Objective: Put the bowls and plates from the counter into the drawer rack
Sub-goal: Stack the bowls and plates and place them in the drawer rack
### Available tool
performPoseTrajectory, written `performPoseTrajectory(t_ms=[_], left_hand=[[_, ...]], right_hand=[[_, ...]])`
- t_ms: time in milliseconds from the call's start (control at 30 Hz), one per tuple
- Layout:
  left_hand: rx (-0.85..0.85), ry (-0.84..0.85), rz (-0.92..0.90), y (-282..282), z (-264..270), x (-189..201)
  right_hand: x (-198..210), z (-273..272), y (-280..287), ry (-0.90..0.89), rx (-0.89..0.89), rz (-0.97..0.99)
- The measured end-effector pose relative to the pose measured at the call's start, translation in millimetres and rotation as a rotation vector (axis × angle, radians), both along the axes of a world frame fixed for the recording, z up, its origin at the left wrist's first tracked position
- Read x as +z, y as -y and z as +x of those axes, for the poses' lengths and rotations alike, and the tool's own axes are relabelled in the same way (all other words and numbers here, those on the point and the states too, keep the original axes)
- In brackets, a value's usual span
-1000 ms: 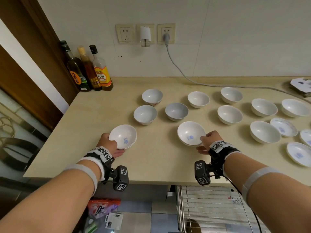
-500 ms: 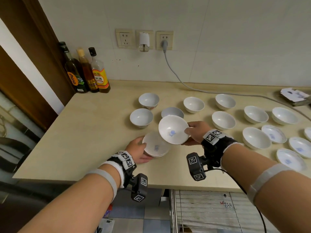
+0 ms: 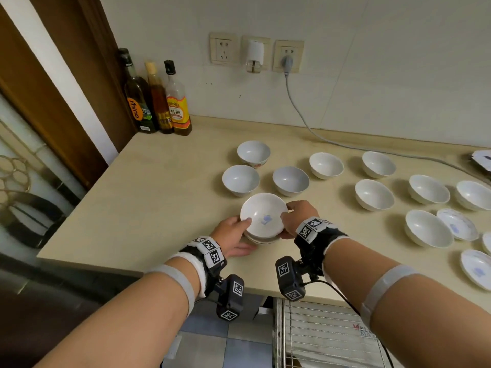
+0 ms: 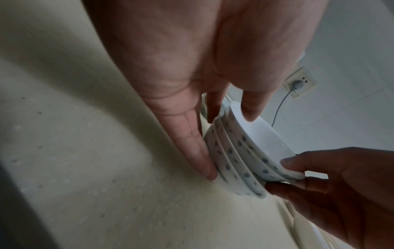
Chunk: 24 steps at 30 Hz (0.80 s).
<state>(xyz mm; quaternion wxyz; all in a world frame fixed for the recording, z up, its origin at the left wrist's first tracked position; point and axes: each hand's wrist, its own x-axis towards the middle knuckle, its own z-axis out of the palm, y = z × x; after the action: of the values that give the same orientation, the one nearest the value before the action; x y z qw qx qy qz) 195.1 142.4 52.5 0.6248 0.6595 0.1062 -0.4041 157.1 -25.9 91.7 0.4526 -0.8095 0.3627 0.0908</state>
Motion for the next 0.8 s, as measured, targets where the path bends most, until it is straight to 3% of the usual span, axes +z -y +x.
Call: performPoseTrajectory(t_ms=[233, 433, 533, 700, 800], left_hand=[[0.004, 0.004, -0.021, 4.4, 3.9, -9.1], [0.014, -0.013, -0.041, 8.1, 4.8, -15.4], [0.04, -0.008, -0.047, 10.2, 3.1, -15.1], [0.106, 0.035, -0.041, 11.9, -11.6, -12.3], [0.178, 0.08, -0.017, 11.9, -29.5, -8.7]], right_hand=[[-8.7, 4.3, -1.1, -0.023, 0.016, -0.127], [-20.8, 5.1, 5.1, -0.035, -0.002, -0.063], [-28.6, 3.6, 6.7, -0.073, 0.0, 0.069], [-34.9, -2.0, 10.0, -0.072, -0.051, 0.461], [-37.2, -11.4, 14.4, -0.007, -0.034, 0.534]])
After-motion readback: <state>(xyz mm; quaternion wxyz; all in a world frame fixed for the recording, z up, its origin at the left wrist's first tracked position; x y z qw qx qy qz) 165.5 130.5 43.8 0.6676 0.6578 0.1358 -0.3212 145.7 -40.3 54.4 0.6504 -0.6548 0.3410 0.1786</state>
